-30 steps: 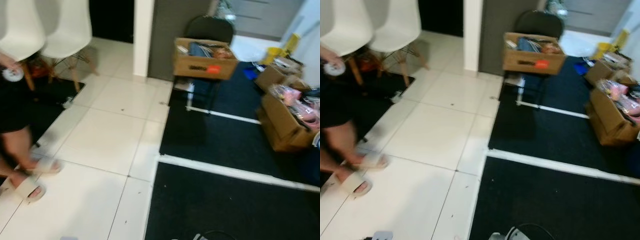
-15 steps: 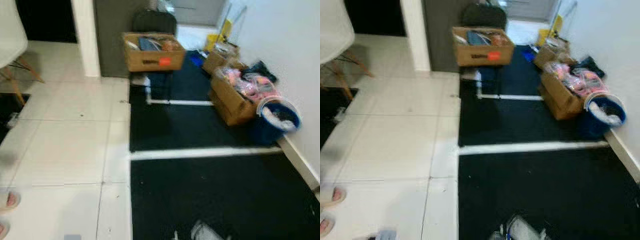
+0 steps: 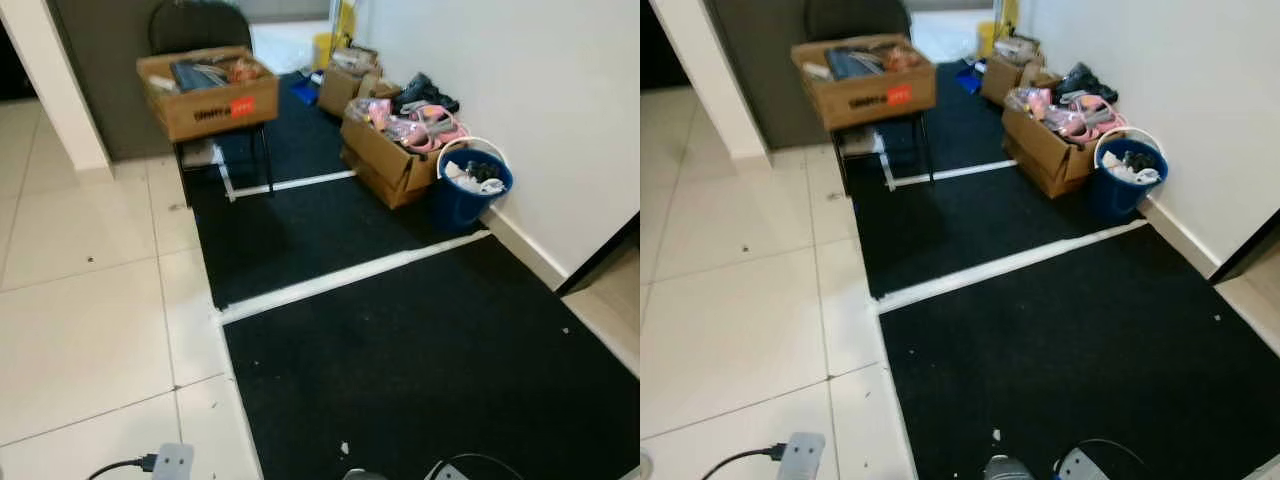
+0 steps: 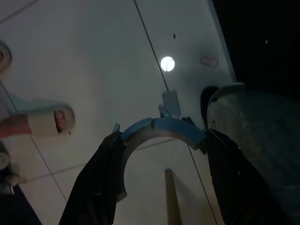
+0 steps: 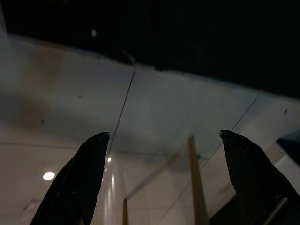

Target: Picking trash to rubbish bin

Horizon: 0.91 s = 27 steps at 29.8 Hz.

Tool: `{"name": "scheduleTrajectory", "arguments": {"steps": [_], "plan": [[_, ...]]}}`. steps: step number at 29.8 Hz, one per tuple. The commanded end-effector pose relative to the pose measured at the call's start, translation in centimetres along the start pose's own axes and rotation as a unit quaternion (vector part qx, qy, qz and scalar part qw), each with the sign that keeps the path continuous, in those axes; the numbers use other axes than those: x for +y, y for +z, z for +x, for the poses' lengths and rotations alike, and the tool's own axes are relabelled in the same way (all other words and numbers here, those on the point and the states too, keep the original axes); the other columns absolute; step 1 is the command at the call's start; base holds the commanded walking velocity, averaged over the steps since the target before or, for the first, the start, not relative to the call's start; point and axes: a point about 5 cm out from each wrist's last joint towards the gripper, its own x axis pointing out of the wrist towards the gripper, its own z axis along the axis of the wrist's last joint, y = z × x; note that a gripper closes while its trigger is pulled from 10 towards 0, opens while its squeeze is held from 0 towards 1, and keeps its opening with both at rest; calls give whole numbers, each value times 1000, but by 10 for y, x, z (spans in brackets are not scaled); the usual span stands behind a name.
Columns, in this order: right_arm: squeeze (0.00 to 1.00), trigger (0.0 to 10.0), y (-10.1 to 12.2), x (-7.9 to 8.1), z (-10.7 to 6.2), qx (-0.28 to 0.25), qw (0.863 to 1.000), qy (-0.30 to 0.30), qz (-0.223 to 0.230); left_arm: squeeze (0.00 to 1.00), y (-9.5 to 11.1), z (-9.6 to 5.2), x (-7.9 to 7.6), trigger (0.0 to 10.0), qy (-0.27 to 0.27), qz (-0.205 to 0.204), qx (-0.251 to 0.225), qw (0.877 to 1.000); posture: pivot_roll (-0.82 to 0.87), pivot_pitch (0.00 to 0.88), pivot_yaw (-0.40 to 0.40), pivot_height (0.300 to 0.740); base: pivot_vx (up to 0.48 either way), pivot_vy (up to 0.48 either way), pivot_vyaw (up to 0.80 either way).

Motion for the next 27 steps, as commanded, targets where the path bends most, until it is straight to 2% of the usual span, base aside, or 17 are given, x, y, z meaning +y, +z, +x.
{"name": "scheduleTrajectory", "arguments": {"steps": [1, 9, 17, 27], "plan": [[0, 10000, 6, -4, -1, -9, 1000, -3, -3, 0, -11, -2, 2, 10000, 7, -27, 19, 999, 11, 48, -34, 740, 307, 0, 0], [0, 10000, 16, -8, -2, -31, 999, -9, 3, 0, -7, -1, -1, 10000, 1, -17, 14, 1000, 26, 33, -32, 740, 313, 0, 0], [0, 10000, 17, -5, -2, -28, 1000, -4, -7, 0, 1, 0, 3, 10000, 5, -20, 3, 1000, 49, 36, -37, 740, 313, 0, 0], [0, 10000, 26, -2, -2, -32, 999, 1, -17, 0, -17, -3, 2, 10000, 5, -21, 24, 999, 54, 48, -31, 740, 314, 0, 0]]}}
